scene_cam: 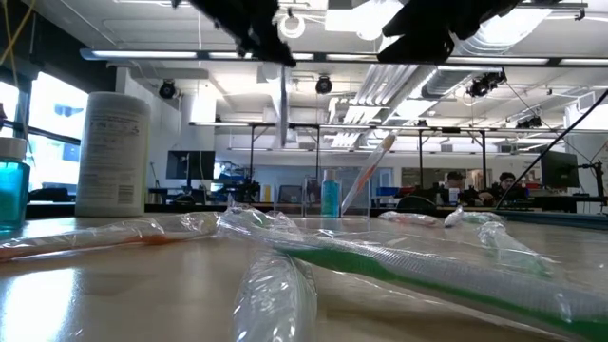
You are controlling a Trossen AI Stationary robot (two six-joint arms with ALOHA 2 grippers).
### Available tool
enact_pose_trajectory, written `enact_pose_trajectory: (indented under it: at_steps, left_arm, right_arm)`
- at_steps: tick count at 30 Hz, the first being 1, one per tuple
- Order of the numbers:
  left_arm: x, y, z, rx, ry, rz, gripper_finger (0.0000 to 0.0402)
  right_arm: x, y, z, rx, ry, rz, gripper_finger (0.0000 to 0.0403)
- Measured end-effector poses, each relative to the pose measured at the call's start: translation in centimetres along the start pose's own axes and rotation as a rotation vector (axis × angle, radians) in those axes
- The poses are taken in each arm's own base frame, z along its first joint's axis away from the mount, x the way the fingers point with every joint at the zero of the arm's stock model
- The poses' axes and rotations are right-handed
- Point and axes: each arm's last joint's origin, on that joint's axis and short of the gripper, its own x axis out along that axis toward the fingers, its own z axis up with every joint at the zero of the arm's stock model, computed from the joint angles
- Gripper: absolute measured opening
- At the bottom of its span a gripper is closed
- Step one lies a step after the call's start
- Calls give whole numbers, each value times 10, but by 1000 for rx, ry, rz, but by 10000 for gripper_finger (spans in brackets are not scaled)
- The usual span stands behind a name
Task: Pick & Place toothbrushing station
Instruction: Put the bottom blue toothbrush into the transparent organizer
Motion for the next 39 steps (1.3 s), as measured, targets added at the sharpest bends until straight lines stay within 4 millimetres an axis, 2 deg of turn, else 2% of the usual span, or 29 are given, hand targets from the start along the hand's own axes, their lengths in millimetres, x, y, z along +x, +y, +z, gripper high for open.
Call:
enact_pose_trajectory:
  at_steps: [4,7,14,18,26,33,39]
  left_arm:
    - [12,29,-14,-55,-41,13,13]
    - [22,39,-27,-84,-87,-3,13]
    - [44,42,-43,-55,-129,4,13]
    - [54,45,-45,-43,-158,25,13]
    - [61,63,-60,-89,-88,78,13]
    - [61,62,-63,-86,-55,48,13]
    - [72,60,-73,-89,-24,15,13]
  right_arm:
    - [0,0,-1,24,8,-1,290]
    - [2,0,-2,32,16,-4,290]
    - [7,2,-5,74,30,-9,290]
    - [10,3,-7,110,32,-10,290]
    - [11,3,-8,165,34,-9,290]
    - [11,3,-8,176,34,-9,290]
    - [11,4,-7,179,27,-7,290]
